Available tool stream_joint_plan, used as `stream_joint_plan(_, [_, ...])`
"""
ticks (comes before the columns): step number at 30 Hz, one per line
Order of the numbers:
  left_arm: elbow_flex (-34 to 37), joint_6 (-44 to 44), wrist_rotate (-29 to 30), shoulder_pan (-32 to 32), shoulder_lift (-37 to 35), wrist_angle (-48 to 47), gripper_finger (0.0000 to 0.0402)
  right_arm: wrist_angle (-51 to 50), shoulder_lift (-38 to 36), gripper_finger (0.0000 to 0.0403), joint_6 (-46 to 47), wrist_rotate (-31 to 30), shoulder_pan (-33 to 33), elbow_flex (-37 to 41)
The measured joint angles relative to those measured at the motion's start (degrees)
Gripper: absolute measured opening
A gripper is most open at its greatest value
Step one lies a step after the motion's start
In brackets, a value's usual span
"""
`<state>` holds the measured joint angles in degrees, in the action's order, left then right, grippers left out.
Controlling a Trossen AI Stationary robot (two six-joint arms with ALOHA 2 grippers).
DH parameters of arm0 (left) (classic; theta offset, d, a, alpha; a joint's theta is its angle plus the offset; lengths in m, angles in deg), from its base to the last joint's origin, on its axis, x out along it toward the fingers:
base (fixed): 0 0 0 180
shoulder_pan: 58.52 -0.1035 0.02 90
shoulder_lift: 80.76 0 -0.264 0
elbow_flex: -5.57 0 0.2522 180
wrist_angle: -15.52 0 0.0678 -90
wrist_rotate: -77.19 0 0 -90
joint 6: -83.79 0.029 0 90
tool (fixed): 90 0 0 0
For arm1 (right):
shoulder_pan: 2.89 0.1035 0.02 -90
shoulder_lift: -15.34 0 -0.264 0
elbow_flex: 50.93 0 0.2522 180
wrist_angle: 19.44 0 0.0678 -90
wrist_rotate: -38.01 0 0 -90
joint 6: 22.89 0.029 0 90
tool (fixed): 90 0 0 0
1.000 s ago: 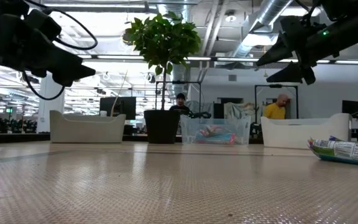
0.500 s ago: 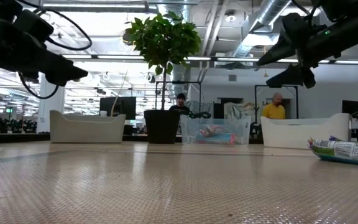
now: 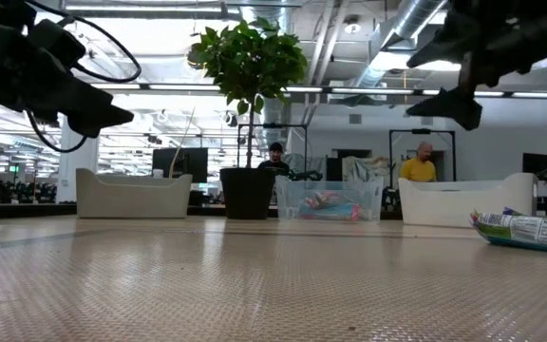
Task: Pick and place Granola Bars by type
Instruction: Put the blue granola bar into the gray bin
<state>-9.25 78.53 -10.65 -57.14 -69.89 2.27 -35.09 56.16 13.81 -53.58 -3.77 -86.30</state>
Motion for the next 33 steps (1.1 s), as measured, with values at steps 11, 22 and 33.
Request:
stream_joint_plan(11, [-0.02, 0.99, 0.0, 0.0, -0.02, -0.02, 0.0267, -20.04, 6.19, 0.0319, 15.4, -1.32, 15.38, -8.79])
stream_joint_plan(22, [-0.02, 0.99, -0.03, 0.0, -0.02, -0.04, 0.0267, -28.24, 19.31, 0.0311, 33.45, 0.77, 30.09, -10.13])
stream_joint_plan(33, [-0.04, 0.99, -0.05, -0.02, -0.02, -0.09, 0.0267, -36.9, 27.45, 0.0311, 29.93, -1.79, 31.23, -10.11])
